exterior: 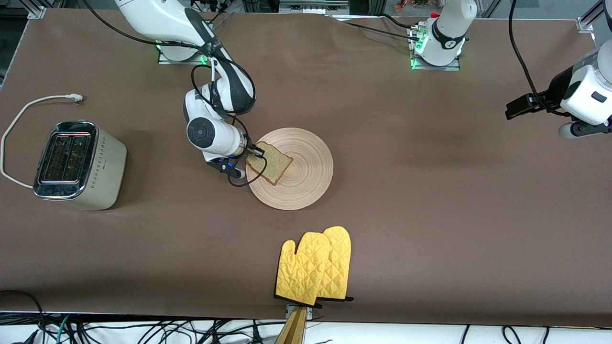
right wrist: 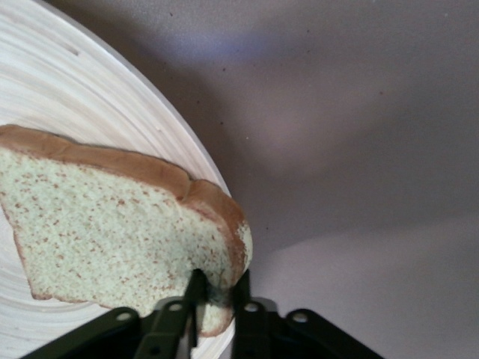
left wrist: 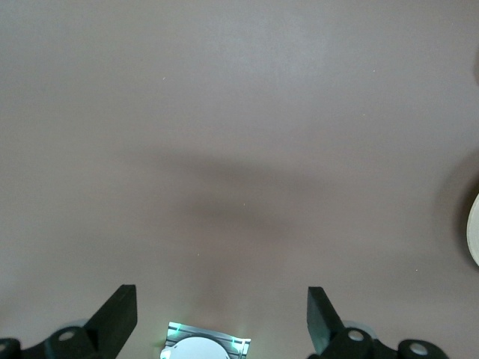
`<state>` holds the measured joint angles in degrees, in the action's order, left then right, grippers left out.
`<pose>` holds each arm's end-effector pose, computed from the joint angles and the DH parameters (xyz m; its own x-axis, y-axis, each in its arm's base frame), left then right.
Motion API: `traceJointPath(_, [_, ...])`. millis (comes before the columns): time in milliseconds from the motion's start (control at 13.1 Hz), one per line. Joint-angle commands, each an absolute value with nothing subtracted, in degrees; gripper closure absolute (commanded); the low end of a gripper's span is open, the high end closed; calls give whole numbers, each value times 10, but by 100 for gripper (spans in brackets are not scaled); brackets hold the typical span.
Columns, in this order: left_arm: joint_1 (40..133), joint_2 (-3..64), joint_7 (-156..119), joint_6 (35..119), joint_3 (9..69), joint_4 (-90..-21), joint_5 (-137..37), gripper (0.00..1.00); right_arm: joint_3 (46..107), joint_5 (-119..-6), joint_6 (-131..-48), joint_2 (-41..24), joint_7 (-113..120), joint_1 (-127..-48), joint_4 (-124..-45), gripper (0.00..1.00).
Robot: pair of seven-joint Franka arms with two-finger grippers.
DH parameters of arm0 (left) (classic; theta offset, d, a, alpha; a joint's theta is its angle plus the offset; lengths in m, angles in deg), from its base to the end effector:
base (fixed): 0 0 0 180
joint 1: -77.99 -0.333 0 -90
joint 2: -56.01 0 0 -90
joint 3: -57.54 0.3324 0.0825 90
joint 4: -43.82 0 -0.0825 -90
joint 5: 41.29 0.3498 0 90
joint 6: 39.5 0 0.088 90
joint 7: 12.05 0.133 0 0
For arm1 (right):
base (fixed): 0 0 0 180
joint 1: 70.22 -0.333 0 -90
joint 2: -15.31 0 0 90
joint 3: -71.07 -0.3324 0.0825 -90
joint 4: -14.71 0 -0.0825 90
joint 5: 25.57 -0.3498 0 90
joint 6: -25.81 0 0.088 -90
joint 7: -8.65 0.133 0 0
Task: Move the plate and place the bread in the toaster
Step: 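Grasp the bread slice crust with the right gripper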
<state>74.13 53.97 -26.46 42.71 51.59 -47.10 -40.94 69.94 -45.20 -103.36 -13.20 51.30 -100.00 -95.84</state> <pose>0.5092 -0.0168 0.5796 0.9601 0.2142 -0.1799 0.2088 -0.9767 -0.0487 0.4971 0.3157 0.2314 0.8622 -0.4077 -0.3006 -0.4370 -0.8988 -0.0345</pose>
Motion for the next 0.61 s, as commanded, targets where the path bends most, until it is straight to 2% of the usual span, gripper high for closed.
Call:
traceJointPath(0, [735,538,-261,422,512,-463,-432,0,700,-460,-1041,-123,517,-1009,-970,96])
traceJointPath(76, [734,538,-261,422,512,-463,-432,0,700,-459,-1041,-123,516,-1009,-968,100])
traceJointPath(532, [734,538,-260,422,512,-463,-431,0,701,-451,-1037,-121,511,-1012,-945,100])
